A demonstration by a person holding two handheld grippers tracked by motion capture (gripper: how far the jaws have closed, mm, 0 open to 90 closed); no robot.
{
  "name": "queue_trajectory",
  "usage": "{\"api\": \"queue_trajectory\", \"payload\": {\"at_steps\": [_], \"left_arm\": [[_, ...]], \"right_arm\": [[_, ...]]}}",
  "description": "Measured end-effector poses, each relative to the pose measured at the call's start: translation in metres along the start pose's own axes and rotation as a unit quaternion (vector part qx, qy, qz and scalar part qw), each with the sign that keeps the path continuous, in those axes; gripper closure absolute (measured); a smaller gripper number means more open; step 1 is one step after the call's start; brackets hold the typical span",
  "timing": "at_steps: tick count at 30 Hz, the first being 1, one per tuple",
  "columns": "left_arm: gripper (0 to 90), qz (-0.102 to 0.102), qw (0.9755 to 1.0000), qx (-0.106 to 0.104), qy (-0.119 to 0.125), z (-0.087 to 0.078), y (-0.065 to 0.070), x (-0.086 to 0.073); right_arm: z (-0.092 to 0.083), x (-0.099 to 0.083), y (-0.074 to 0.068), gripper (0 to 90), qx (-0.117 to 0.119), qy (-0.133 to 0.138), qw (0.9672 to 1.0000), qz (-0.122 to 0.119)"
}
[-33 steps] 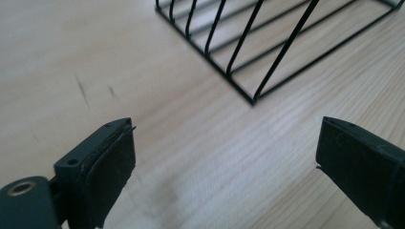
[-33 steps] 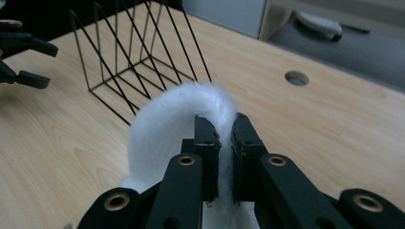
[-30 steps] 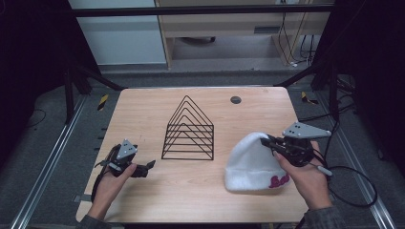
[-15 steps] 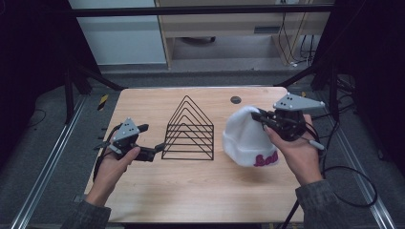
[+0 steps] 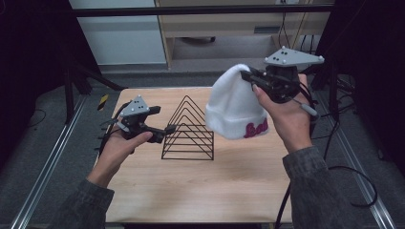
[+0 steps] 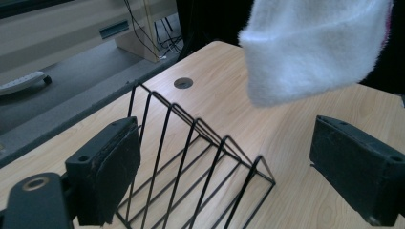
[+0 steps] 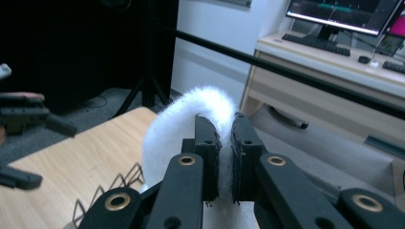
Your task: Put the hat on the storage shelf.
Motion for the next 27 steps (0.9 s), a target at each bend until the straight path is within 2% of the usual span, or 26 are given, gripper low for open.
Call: {"api": "queue_trajectory", "payload": {"at_steps": [5, 7, 10, 15, 19, 22, 23, 25, 26, 27], "left_arm": [[11.9, -0.003, 0.9999, -0.012, 0.001, 0.009, -0.003, 0.017], [11.9, 0.01, 0.9998, -0.011, -0.01, 0.013, -0.004, 0.023], [11.9, 0.015, 0.9997, -0.014, -0.01, 0.017, -0.005, 0.03], [12.4, 0.019, 0.9995, -0.015, -0.018, 0.021, -0.009, 0.029], [13.8, -0.001, 0.9994, -0.029, -0.019, 0.024, -0.014, 0.027], [24.0, -0.017, 0.9987, -0.043, -0.02, 0.028, -0.016, 0.024], [30.4, -0.025, 0.9976, -0.061, -0.023, 0.029, -0.014, 0.023], [51.0, -0.021, 0.9971, -0.064, -0.036, 0.029, -0.014, 0.02], [64.4, -0.02, 0.9968, -0.066, -0.04, 0.027, -0.014, 0.019], [69.0, -0.019, 0.9971, -0.063, -0.038, 0.025, -0.015, 0.019]], "right_arm": [[0.014, 0.022, -0.005, 84.0, 0.006, 0.012, 0.9999, -0.001], [0.02, 0.029, -0.009, 84.0, 0.01, 0.015, 0.9998, 0.0], [0.026, 0.038, -0.017, 84.0, 0.019, 0.023, 0.9995, -0.001], [0.033, 0.047, -0.031, 84.0, 0.039, 0.028, 0.9989, -0.003], [0.038, 0.052, -0.044, 84.0, 0.057, 0.032, 0.9978, -0.005], [0.041, 0.056, -0.053, 84.0, 0.068, 0.036, 0.997, -0.01], [0.041, 0.056, -0.055, 84.0, 0.071, 0.037, 0.9967, -0.011], [0.042, 0.058, -0.06, 84.0, 0.076, 0.04, 0.9962, -0.013], [0.043, 0.058, -0.061, 84.0, 0.077, 0.04, 0.9962, -0.014], [0.043, 0.057, -0.061, 84.0, 0.074, 0.038, 0.9964, -0.017]]}}
Point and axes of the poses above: each handheld gripper's, and its own axes: z roughly forward along the jaws, x roughly out of its top, y roughly to its right, the point moved 5 cm from there along z, roughly forward along the jaws, and after that the axes turned 4 degrees about -x, right-handed, at the moved point
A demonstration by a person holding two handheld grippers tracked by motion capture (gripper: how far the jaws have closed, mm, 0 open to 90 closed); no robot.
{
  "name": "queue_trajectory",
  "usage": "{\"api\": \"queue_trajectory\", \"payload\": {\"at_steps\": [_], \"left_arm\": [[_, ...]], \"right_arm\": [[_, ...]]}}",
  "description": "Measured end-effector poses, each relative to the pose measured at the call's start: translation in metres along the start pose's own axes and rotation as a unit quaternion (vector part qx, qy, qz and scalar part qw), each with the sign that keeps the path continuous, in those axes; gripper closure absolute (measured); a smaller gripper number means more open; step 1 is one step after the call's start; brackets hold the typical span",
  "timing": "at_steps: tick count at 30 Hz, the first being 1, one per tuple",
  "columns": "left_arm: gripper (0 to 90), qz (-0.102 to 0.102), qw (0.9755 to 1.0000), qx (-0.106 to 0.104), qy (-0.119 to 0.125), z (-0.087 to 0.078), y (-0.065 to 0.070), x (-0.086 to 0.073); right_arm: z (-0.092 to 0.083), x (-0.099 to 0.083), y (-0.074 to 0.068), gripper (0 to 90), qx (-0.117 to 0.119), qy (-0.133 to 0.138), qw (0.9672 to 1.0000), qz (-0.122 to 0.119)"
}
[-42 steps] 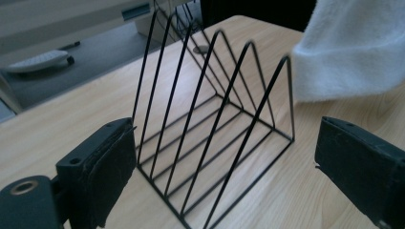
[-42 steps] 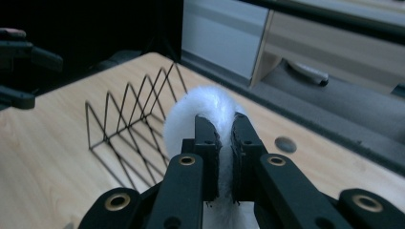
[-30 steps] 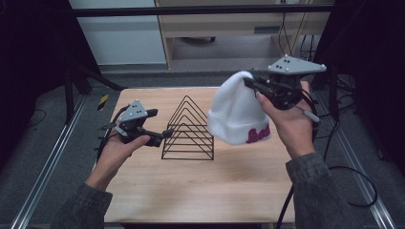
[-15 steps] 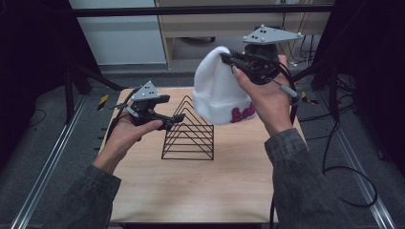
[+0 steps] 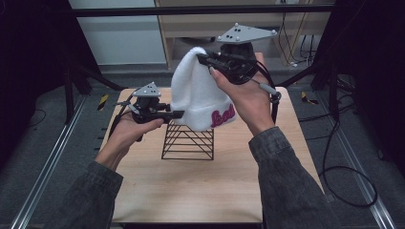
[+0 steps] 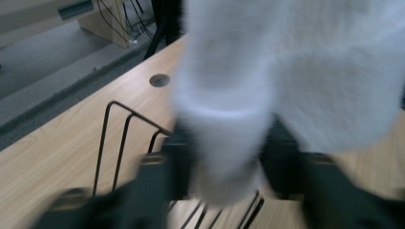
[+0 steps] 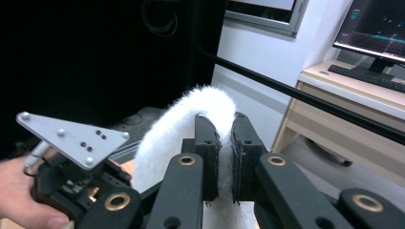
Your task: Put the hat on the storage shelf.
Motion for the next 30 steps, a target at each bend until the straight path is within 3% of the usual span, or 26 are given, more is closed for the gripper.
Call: {"api": "queue_trajectory", "payload": {"at_steps": [6, 10, 21, 27, 30], "left_arm": [[72.0, 0.006, 0.9989, 0.04, 0.022, -0.023, 0.001, -0.001], [72.1, 0.003, 0.9983, 0.053, 0.023, -0.033, -0.002, -0.005], [72.4, -0.008, 0.9969, 0.078, -0.006, -0.028, -0.024, -0.017], [72.7, 0.004, 0.9946, 0.101, -0.024, -0.024, -0.03, -0.022], [72.9, 0.0, 0.9944, 0.103, -0.021, -0.024, -0.033, -0.026]], "right_arm": [[-0.003, -0.007, 0.012, 83.8, -0.024, -0.008, 0.9997, 0.003], [0.003, -0.018, 0.021, 83.7, -0.038, -0.023, 0.999, 0.01], [0.037, -0.047, 0.031, 83.6, -0.041, -0.059, 0.9968, 0.034], [0.047, -0.058, 0.029, 83.5, -0.039, -0.07, 0.9961, 0.037], [0.048, -0.063, 0.029, 83.5, -0.037, -0.073, 0.9959, 0.037]]}}
Point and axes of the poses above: each handheld gripper's, and its own axes: z roughly forward along the jaws, x roughly out of its top, y roughly to its right, the point moved 5 cm from there along z, roughly forward along the jaws, and after that the axes turned 4 degrees about -x, right-handed, at the moved point
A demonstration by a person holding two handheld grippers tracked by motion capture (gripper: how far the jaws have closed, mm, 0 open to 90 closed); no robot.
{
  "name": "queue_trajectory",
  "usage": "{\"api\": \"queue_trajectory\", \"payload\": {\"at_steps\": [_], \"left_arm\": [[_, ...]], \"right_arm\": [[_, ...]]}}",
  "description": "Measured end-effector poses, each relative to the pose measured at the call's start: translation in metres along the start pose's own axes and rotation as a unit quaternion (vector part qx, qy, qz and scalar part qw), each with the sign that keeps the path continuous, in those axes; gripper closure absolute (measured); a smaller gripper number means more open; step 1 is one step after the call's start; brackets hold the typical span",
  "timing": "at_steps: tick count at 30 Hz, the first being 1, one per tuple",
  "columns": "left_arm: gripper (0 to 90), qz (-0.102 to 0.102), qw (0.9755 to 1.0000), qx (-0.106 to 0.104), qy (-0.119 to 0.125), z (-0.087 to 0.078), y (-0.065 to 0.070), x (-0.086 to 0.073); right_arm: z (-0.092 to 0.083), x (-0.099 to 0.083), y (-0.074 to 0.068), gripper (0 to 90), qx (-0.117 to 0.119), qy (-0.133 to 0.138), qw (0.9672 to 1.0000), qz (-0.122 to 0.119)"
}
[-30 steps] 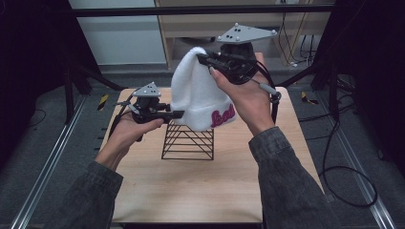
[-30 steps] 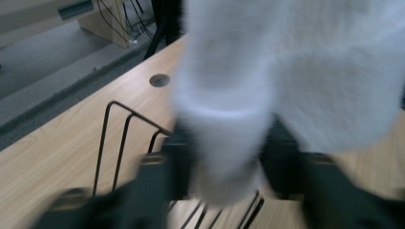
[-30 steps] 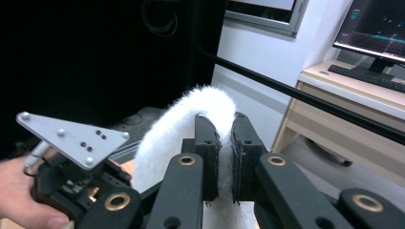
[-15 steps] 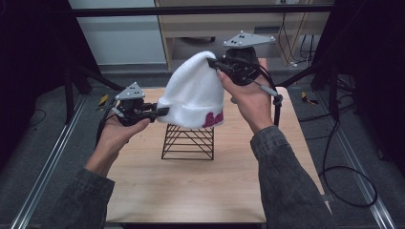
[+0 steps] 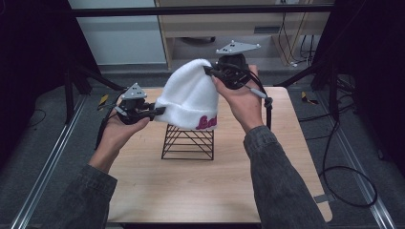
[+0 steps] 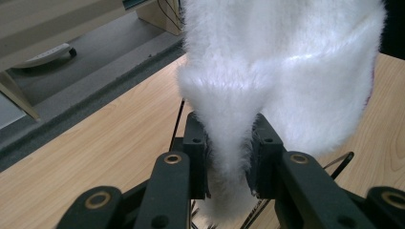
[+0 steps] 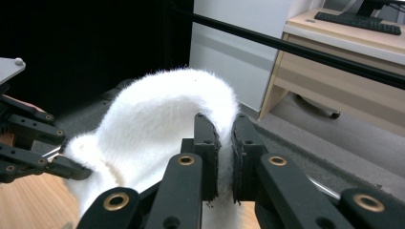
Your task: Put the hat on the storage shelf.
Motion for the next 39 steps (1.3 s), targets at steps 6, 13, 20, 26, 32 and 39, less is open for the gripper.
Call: {"api": "queue_trajectory", "payload": {"at_steps": [6, 13, 20, 26, 32, 39], "left_arm": [[73.1, -0.01, 0.9999, 0.006, -0.004, 0.003, -0.006, -0.011], [73.4, -0.019, 0.9997, 0.014, -0.005, 0.005, -0.014, -0.023], [73.4, -0.022, 0.9997, 0.011, -0.009, 0.005, -0.013, -0.034], [73.2, -0.028, 0.9995, 0.005, -0.012, 0.008, -0.013, -0.044], [73.1, -0.028, 0.9995, -0.002, -0.015, 0.011, -0.009, -0.053], [73.0, -0.027, 0.9995, -0.009, -0.016, 0.013, -0.004, -0.059]], "right_arm": [[0.005, -0.009, -0.003, 83.4, 0.005, -0.01, 0.9999, 0.0], [0.01, -0.012, -0.014, 83.3, 0.015, -0.012, 0.9998, -0.007], [0.012, -0.015, -0.027, 83.2, 0.026, -0.018, 0.9992, -0.025], [0.011, -0.02, -0.034, 83.1, 0.034, -0.024, 0.9985, -0.036], [0.007, -0.03, -0.04, 83.1, 0.044, -0.029, 0.9978, -0.041], [0.002, -0.038, -0.042, 83.0, 0.05, -0.035, 0.9972, -0.043]]}}
Point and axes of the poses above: each handheld gripper's, and its own axes: z roughly forward along the jaws, x roughly out of its top, y roughly to its right, the point moved 5 cm from there along z, roughly forward along the jaws, and after that the axes turned 4 degrees about -x, right-handed, at the moved point
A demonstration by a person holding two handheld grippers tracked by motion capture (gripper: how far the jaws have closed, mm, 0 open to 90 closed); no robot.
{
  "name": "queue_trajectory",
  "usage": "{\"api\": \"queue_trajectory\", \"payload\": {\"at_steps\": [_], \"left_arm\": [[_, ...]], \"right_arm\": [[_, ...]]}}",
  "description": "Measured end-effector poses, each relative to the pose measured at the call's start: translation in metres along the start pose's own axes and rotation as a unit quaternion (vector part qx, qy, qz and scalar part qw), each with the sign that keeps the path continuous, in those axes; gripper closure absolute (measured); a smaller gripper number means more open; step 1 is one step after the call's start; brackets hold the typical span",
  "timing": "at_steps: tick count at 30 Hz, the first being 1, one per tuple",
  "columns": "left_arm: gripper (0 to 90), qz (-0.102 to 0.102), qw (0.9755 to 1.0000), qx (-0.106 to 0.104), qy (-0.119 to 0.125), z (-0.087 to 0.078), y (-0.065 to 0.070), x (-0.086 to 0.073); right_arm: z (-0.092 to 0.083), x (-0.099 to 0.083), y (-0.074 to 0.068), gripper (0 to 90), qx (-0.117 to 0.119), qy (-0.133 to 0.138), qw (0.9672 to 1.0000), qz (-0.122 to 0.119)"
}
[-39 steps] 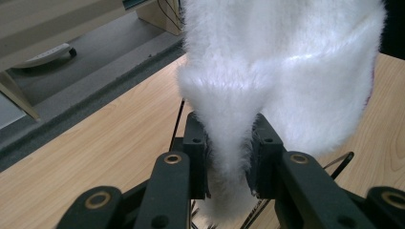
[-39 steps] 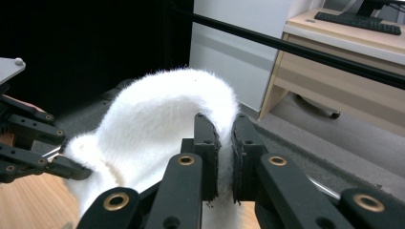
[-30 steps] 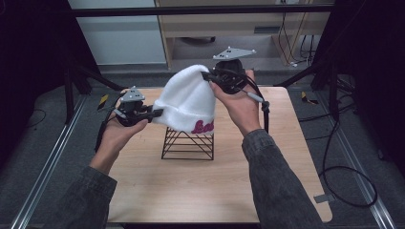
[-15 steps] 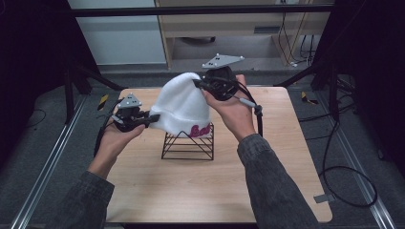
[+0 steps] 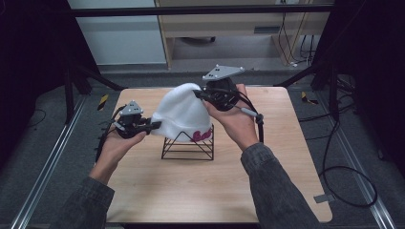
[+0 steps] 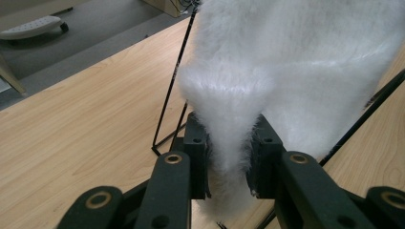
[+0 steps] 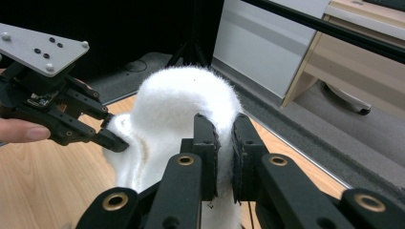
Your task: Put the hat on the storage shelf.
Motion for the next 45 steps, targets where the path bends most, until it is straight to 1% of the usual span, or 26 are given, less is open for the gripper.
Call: {"api": "queue_trajectory", "payload": {"at_steps": [5, 9, 17, 21, 25, 32, 37, 39, 45], "left_arm": [[73.1, 0.0, 1.0, -0.005, -0.001, 0.002, 0.002, -0.004], [73.1, -0.002, 1.0, -0.007, -0.003, 0.003, 0.003, -0.007], [73.1, -0.004, 0.9999, -0.011, -0.01, 0.009, 0.005, -0.017], [73.0, -0.005, 0.9998, -0.012, -0.015, 0.012, 0.004, -0.024], [73.0, -0.007, 0.9996, -0.016, -0.021, 0.016, 0.004, -0.034], [73.0, -0.016, 0.9993, -0.019, -0.029, 0.02, 0.001, -0.05], [72.9, -0.02, 0.9991, -0.023, -0.031, 0.022, 0.001, -0.058], [72.7, -0.02, 0.9989, -0.024, -0.036, 0.023, 0.002, -0.061], [72.6, -0.023, 0.9986, -0.026, -0.039, 0.025, 0.002, -0.066]], "right_arm": [[-0.002, -0.003, -0.003, 83.0, 0.005, -0.006, 1.0, -0.004], [-0.002, -0.006, -0.005, 83.0, 0.009, -0.008, 0.9999, -0.002], [0.0, -0.015, -0.009, 82.9, 0.015, -0.018, 0.9997, -0.003], [0.003, -0.022, -0.013, 82.8, 0.021, -0.025, 0.9995, -0.005], [0.006, -0.03, -0.018, 82.7, 0.027, -0.035, 0.999, -0.005], [0.015, -0.04, -0.027, 82.5, 0.037, -0.051, 0.998, -0.009], [0.02, -0.045, -0.03, 82.3, 0.042, -0.056, 0.9975, -0.009], [0.021, -0.047, -0.031, 82.1, 0.043, -0.059, 0.9973, -0.008], [0.026, -0.051, -0.034, 81.4, 0.048, -0.067, 0.9966, -0.009]]}}
Point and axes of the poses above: each handheld gripper's, and its own axes: z roughly forward along the jaws, x roughly out of its top, y roughly to its right, the point moved 5 cm from there along z, roughly forward along the jaws, and after that the axes turned 4 degrees about -x, right-handed, at the moved point
